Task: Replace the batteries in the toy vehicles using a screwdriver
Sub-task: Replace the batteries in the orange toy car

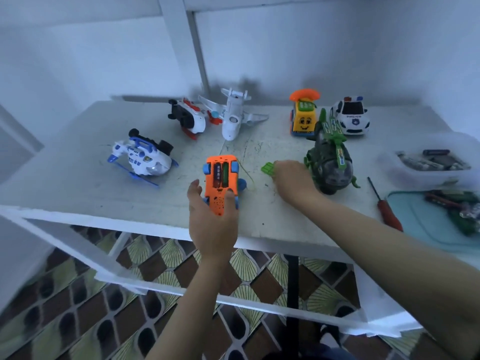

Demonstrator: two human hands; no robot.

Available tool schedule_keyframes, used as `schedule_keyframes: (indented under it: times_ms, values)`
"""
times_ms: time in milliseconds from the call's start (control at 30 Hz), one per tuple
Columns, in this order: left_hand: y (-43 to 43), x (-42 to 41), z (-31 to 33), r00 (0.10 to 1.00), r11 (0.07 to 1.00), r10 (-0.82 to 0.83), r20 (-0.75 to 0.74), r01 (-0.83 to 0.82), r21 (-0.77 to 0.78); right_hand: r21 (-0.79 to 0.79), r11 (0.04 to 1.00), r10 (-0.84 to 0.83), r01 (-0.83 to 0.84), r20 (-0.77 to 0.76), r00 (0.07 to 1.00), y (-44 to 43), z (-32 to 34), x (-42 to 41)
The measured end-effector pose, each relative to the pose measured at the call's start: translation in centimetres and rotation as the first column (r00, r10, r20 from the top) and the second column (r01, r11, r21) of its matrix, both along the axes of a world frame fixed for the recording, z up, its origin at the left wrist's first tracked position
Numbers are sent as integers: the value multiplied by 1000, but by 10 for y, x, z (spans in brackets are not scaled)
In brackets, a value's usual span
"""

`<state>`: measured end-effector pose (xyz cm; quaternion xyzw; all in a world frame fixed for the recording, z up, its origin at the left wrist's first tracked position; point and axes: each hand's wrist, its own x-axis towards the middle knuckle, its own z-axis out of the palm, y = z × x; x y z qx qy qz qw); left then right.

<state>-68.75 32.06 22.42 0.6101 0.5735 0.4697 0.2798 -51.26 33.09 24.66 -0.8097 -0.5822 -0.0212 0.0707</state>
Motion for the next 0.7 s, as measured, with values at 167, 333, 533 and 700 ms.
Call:
schedule_keyframes:
  times_ms: [167, 333, 533, 700]
  values:
    - [7, -4, -7, 985, 986, -167, 40, 167, 19, 34, 999, 8, -8, 12, 1000, 1, 4, 3]
    - [21, -2, -12, 893, 919, -373, 252, 393, -29, 231, 955, -90, 188, -378, 921, 1, 12, 9]
    - [37, 0, -10, 779, 815, -553, 296, 579, 1, 276, 859, -39, 432, -805, 592, -3, 34, 5]
    - [28, 4, -8, 752, 801, -587, 298, 594, 78, 70, 899, 2, 433, -988, 157, -13, 46, -6]
